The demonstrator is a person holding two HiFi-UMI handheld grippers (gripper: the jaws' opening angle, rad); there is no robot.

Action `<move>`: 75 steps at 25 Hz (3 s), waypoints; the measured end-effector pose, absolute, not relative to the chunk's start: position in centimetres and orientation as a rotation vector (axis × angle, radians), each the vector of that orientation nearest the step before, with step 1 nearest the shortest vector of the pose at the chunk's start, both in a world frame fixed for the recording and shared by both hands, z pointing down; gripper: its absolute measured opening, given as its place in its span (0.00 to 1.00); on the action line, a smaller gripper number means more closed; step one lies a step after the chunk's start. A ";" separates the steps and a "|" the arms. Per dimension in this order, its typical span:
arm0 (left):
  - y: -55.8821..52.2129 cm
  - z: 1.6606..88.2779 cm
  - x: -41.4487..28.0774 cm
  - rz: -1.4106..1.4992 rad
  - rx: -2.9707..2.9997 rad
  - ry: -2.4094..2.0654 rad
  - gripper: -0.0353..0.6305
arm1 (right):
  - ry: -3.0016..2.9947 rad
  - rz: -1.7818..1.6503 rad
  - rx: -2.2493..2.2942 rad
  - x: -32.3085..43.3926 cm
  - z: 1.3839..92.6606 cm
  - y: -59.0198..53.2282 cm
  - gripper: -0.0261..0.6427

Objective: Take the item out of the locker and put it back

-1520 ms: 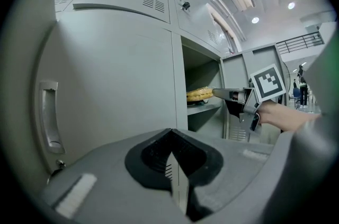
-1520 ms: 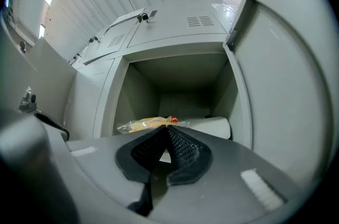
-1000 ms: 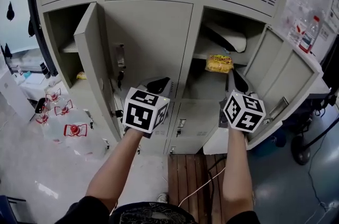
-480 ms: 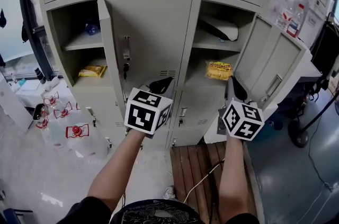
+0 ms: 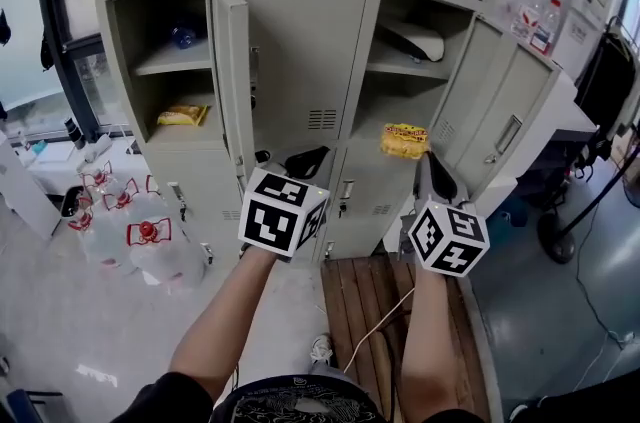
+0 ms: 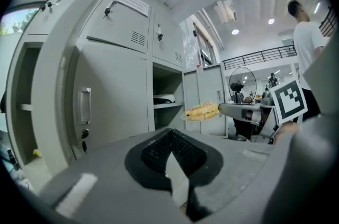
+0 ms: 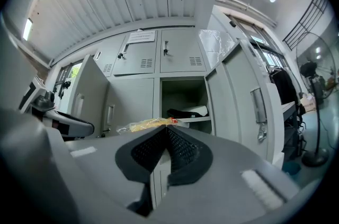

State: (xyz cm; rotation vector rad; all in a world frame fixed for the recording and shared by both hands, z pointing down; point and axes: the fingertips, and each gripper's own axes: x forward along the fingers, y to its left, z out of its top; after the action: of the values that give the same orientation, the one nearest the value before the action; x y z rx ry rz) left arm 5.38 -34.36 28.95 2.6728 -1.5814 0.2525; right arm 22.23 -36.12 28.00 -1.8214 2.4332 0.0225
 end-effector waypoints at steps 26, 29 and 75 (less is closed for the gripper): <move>-24.5 29.6 -4.8 0.221 2.450 -1.851 0.05 | 2.642 0.017 -1.548 12.7 28.4 -27.5 0.08; -23.8 29.2 -5.9 0.215 2.407 -1.912 0.05 | 2.679 0.024 -1.471 11.3 28.0 -27.3 0.08; -7.8 29.9 -20.2 0.245 1.767 -2.467 0.05 | 2.972 0.019 -0.642 -7.2 28.3 -19.5 0.08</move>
State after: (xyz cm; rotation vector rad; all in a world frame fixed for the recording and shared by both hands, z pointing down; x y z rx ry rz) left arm -20.18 -7.80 29.91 1.7673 -2.4674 0.2455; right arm -7.20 -19.53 28.30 -0.6424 2.9724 0.0194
